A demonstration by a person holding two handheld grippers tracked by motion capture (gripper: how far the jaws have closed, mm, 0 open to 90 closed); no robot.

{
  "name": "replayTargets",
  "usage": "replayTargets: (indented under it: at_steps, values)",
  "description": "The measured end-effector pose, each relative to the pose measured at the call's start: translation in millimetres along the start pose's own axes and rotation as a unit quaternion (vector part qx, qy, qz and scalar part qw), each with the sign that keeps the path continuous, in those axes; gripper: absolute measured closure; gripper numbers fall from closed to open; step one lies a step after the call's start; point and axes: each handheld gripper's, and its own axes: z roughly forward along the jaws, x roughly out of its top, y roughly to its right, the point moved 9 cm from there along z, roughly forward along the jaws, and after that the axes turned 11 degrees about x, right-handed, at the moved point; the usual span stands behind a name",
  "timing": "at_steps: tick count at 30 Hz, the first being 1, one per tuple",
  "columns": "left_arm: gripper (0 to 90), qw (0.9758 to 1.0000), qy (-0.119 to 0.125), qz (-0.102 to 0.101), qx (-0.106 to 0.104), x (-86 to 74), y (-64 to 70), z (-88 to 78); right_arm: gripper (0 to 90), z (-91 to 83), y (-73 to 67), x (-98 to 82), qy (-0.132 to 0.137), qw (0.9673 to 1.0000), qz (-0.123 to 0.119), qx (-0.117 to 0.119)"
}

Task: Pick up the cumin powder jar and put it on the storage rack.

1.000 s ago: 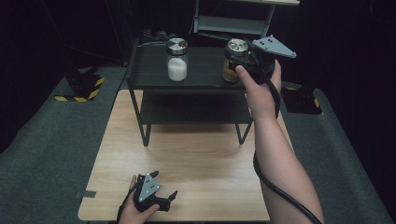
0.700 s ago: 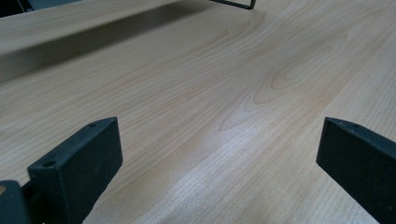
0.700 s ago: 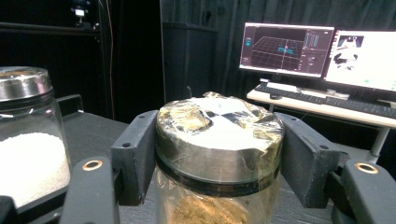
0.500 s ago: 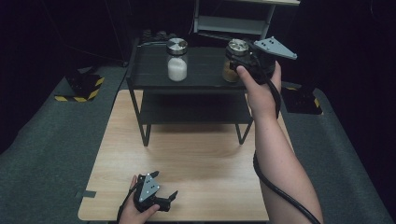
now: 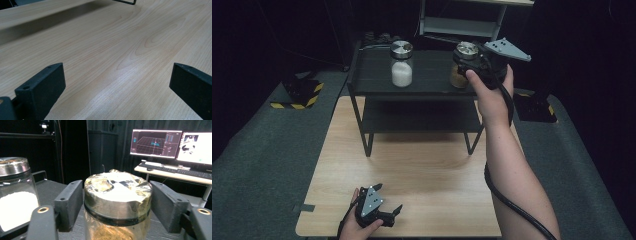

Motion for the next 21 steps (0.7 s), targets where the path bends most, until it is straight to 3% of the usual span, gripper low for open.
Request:
replayTargets:
  at_steps: [5, 8, 21]
  values:
    - [0.8, 1.0000, 0.000, -0.001, 0.000, 0.0, -0.2, 0.1, 5.5, -0.8, -5.3, 2.3, 0.004, 1.0000, 0.001, -0.003]
    - [0.8, 1.0000, 0.000, -0.004, 0.000, -0.2, -0.4, 0.1, 0.1, -2.2, -9.8, 3.0, 0.004, 1.0000, -0.007, -0.003]
    - [0.8, 1.0000, 0.001, 0.001, 0.002, -0.2, 0.7, -0.5, 0.1, -18.3, -19.9, 1.1, 0.010, 0.9999, -0.009, 0.007]
